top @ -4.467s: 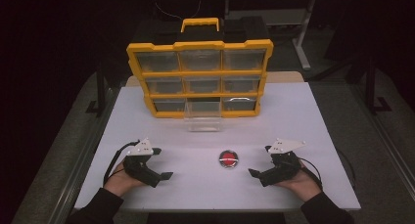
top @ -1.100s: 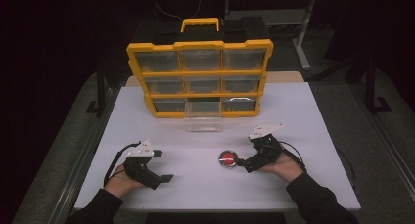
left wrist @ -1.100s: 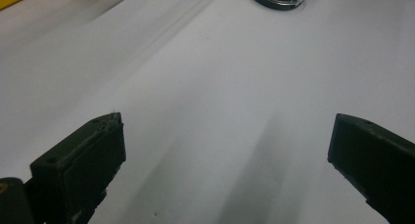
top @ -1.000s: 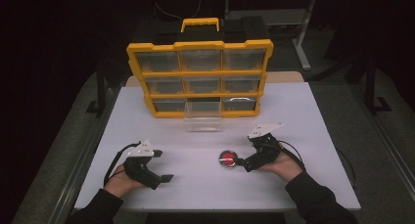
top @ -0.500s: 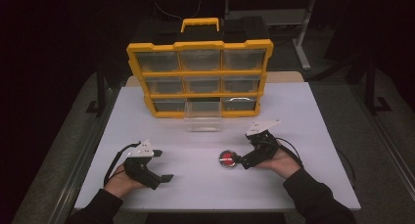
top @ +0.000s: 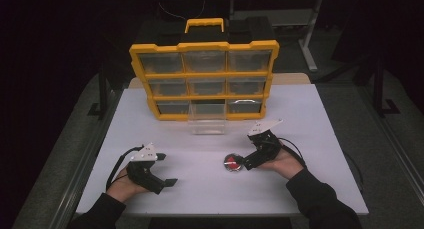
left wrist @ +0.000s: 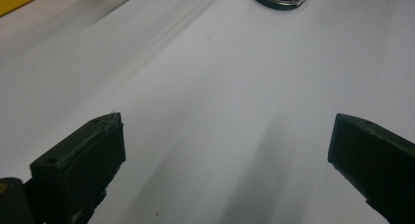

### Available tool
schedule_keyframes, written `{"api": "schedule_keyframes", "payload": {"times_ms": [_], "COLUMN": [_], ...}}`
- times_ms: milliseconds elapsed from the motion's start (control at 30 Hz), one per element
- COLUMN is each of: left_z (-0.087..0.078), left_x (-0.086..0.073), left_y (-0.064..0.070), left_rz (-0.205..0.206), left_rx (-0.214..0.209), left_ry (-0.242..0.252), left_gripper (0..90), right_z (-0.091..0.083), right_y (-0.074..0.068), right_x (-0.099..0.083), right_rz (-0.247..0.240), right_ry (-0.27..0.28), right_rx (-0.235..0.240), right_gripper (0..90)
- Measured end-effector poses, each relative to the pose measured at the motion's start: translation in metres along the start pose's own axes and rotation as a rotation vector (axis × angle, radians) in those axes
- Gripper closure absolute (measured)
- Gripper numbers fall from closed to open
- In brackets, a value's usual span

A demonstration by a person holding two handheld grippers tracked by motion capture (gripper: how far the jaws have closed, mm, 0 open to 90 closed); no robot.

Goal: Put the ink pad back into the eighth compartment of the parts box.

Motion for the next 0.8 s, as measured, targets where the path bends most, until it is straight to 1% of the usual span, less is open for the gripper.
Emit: {"api": "schedule_keyframes", "payload": {"times_ms": [367, 567, 800], "left_z": [-0.001, 0.000, 0.000], "left_x": [0.000, 0.000, 0.000], "left_y": [-0.001, -0.001, -0.001], "left_rz": [-0.007, -0.002, -0.013], "left_rx": [0.005, 0.007, 0.004], "left_ry": [0.005, 0.000, -0.001], "left_gripper": [0.0, 0.0, 0.0], "right_z": [0.007, 0.010, 0.016], "right_y": [-0.001, -0.002, -0.004], "right_x": [0.005, 0.008, 0.009], "right_rz": [-0.007, -0.014, -0.021], "right_ry": [-0.004, -0.008, -0.016], "right_rx": [0.007, 0.011, 0.019], "right_gripper": [0.0, 0.0, 0.0]}}
Point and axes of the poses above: each handheld gripper's, and its own axes: z roughly forward along the jaws, x roughly out of its top, y roughly to its right, the point moved 7 cm from there along z, roughly forward along the jaws, and after that the axes turned 1 degree about z, right-handed, at the moved point
